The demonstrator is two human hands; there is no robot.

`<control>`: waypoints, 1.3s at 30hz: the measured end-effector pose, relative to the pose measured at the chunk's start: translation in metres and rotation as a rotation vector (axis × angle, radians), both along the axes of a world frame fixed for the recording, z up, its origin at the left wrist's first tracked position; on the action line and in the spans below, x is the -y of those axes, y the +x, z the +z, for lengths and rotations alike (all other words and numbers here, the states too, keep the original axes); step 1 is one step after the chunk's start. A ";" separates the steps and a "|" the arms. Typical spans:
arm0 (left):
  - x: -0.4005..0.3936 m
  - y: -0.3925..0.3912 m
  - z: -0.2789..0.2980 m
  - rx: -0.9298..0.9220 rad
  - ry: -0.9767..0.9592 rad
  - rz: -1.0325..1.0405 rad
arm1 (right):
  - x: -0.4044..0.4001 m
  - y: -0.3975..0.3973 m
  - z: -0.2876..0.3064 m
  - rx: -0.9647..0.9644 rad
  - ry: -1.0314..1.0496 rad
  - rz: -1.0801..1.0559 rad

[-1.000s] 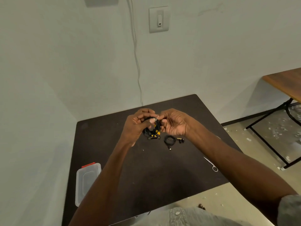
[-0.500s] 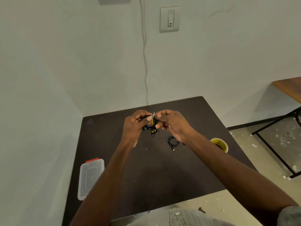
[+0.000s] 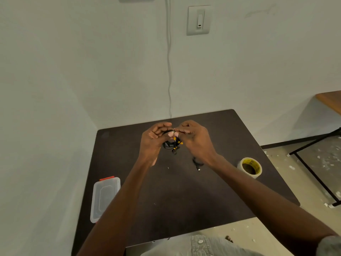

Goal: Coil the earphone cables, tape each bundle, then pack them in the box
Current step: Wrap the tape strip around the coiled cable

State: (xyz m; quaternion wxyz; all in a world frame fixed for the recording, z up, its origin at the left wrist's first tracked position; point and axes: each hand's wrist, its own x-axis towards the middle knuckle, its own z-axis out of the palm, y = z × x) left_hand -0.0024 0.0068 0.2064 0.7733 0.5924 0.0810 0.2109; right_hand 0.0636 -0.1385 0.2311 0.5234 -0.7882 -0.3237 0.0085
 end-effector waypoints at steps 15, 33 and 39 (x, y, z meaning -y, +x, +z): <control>-0.008 -0.004 -0.008 -0.047 0.043 -0.113 | 0.000 0.010 -0.012 -0.220 -0.123 0.218; -0.009 -0.011 -0.008 -0.473 -0.176 -0.088 | -0.004 0.013 -0.039 0.295 -0.420 0.230; -0.012 -0.017 -0.031 -0.574 -0.349 -0.014 | 0.000 0.002 -0.063 -0.220 -0.262 0.280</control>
